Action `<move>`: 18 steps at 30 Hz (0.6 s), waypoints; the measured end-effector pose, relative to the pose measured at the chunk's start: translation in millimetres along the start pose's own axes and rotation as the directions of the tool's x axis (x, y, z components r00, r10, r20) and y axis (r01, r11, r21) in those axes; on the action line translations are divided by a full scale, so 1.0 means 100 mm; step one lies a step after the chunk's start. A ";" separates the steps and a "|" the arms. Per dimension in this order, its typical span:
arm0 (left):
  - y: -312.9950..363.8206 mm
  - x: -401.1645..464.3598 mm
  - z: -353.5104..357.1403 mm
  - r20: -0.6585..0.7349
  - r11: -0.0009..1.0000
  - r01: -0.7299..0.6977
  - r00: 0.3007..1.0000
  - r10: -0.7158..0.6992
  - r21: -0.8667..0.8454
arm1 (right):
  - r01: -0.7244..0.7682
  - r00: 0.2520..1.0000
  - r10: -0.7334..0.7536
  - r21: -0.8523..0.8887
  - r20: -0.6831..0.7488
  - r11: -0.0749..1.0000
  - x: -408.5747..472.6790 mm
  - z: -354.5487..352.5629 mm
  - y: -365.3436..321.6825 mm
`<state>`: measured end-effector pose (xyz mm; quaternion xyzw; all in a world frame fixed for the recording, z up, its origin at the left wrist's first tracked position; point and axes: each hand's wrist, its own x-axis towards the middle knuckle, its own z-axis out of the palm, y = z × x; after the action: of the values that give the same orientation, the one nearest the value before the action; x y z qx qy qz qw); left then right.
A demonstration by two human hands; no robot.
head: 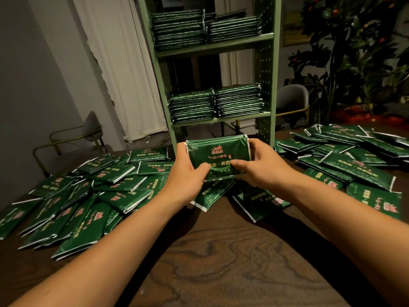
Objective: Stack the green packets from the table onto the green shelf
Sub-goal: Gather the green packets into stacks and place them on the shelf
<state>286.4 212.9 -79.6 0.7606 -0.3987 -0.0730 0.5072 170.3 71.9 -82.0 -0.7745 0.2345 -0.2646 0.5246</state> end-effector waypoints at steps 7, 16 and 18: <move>0.23 0.14 -0.24 0.048 0.995 -0.094 0.994 0.095 -0.015 | 0.062 0.998 -0.058 -0.122 0.037 0.991 0.01 -0.25 -0.34; 0.60 0.33 -0.46 0.077 0.988 -0.149 0.986 0.146 0.029 | 0.105 0.992 -0.089 -0.210 0.085 0.972 0.03 -0.58 -0.82; 0.71 0.34 -0.51 0.069 0.985 -0.170 0.983 0.168 0.034 | 0.116 0.992 -0.106 -0.206 0.062 0.972 0.07 -0.64 -0.91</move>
<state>297.9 214.8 13.4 0.7312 -0.4797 -0.0468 0.4827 141.2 54.7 23.8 -0.8437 0.2038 -0.2475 0.4305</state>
